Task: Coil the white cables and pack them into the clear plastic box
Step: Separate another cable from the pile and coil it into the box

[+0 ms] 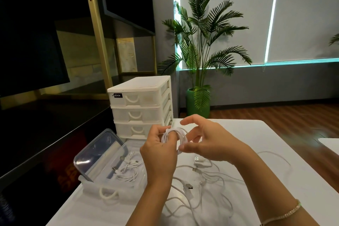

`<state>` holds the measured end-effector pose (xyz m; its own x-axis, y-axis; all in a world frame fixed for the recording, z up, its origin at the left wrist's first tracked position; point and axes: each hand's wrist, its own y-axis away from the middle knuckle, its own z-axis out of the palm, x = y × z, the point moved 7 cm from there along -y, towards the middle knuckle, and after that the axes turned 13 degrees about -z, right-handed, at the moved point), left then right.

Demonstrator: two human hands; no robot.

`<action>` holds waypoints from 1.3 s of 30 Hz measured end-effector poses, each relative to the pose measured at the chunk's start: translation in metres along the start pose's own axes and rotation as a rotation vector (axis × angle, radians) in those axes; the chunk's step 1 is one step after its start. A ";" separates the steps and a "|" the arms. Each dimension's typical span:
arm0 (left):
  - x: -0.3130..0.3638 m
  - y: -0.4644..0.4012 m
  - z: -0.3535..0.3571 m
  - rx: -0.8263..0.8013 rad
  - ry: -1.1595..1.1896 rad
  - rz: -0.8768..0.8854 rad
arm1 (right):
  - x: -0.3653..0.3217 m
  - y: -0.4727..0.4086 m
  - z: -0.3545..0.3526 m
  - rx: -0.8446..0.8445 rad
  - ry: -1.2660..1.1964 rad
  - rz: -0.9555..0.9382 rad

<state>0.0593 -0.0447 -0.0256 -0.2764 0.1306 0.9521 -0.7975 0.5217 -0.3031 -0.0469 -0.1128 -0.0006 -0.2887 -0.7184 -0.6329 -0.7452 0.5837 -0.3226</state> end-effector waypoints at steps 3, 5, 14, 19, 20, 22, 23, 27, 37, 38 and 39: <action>-0.001 -0.001 0.001 -0.018 0.011 -0.026 | -0.002 -0.003 0.004 0.050 -0.007 -0.027; -0.005 -0.002 0.005 -0.064 0.003 -0.068 | 0.000 -0.003 0.002 0.097 0.007 -0.031; -0.022 -0.009 0.026 -0.432 0.262 -0.399 | 0.014 0.002 -0.014 0.181 -0.111 0.040; -0.023 -0.006 0.035 -0.605 0.386 -0.506 | 0.012 0.002 -0.022 0.253 0.001 -0.003; -0.023 -0.005 0.037 -0.628 0.414 -0.526 | 0.012 0.002 -0.023 0.273 0.009 -0.004; -0.024 -0.005 0.039 -0.649 0.477 -0.559 | 0.012 0.002 -0.025 0.310 0.001 -0.010; -0.026 -0.006 0.039 -0.640 0.510 -0.581 | 0.011 0.001 -0.026 0.327 -0.002 -0.014; -0.029 -0.006 0.038 -0.591 0.601 -0.668 | 0.007 -0.001 -0.024 0.339 -0.012 -0.047; -0.026 -0.004 0.040 -0.667 0.644 -0.636 | -0.005 -0.002 -0.018 0.156 0.582 -0.022; -0.024 -0.003 0.040 -0.697 0.614 -0.596 | -0.004 -0.002 -0.019 0.151 0.584 -0.018; -0.022 -0.004 0.041 -0.710 0.580 -0.553 | -0.003 -0.002 -0.019 0.146 0.562 -0.012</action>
<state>0.0467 -0.0837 -0.0473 0.4737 0.0087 0.8806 -0.1873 0.9781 0.0911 -0.0560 -0.1195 0.0151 -0.5854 -0.7927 -0.1701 -0.6715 0.5917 -0.4462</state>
